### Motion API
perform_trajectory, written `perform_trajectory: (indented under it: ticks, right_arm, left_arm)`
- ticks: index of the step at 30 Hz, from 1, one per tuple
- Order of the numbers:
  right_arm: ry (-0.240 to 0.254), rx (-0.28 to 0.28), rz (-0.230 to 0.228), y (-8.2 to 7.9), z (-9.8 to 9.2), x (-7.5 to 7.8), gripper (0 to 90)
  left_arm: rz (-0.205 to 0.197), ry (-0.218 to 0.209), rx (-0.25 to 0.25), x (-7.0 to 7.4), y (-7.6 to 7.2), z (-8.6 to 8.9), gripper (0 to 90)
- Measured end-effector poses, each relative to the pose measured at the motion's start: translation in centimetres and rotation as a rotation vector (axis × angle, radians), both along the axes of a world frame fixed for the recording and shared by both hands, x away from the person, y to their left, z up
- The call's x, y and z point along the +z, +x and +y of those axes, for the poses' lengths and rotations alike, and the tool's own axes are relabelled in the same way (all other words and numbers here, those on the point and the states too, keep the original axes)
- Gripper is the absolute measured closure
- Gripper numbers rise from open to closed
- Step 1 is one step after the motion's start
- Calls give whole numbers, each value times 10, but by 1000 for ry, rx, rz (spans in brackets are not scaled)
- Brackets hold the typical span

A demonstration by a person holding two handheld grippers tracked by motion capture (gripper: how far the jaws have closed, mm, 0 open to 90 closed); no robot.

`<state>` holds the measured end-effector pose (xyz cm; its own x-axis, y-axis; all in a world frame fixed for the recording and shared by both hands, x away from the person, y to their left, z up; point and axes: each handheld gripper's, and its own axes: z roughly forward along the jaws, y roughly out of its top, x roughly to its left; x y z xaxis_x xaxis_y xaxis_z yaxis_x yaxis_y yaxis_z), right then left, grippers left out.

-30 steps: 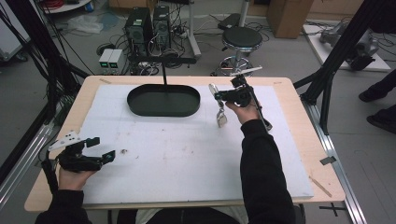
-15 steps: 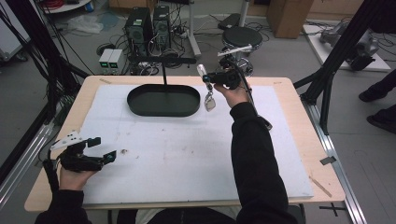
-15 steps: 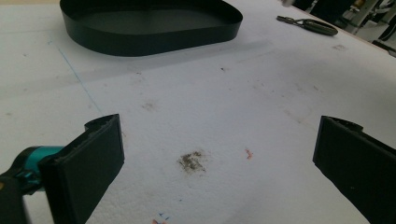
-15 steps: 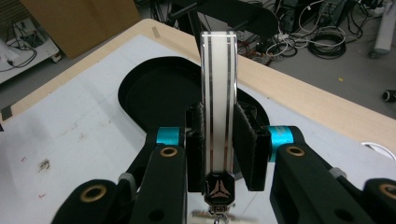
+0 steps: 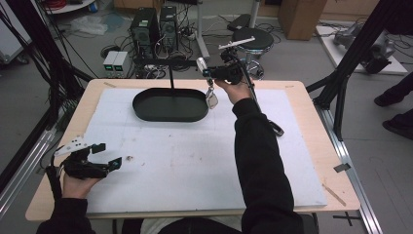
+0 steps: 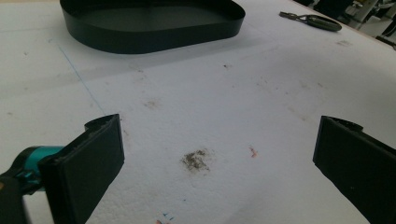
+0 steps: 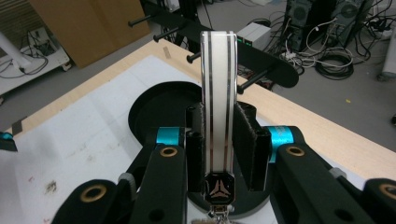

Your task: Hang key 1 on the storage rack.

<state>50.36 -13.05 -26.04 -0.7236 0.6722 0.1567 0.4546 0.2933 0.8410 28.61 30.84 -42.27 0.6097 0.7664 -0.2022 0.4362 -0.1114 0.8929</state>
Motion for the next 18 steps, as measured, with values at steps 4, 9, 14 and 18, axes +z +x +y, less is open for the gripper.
perform_trajectory:
  ticks: [4,9,14,18]
  right_arm:
    - [10,-13,14,9,4,1,754]
    - [8,1,-9,19,13,6,754]
    - [0,7,-1,25,18,9,753]
    - [-12,16,-14,32,25,14,754]
  left_arm:
    - [1,8,-7,0,1,-2,24]
    - [6,10,-11,-2,2,-2,23]
    - [9,15,-17,-2,2,-2,23]
    - [11,13,-14,-2,2,-3,23]
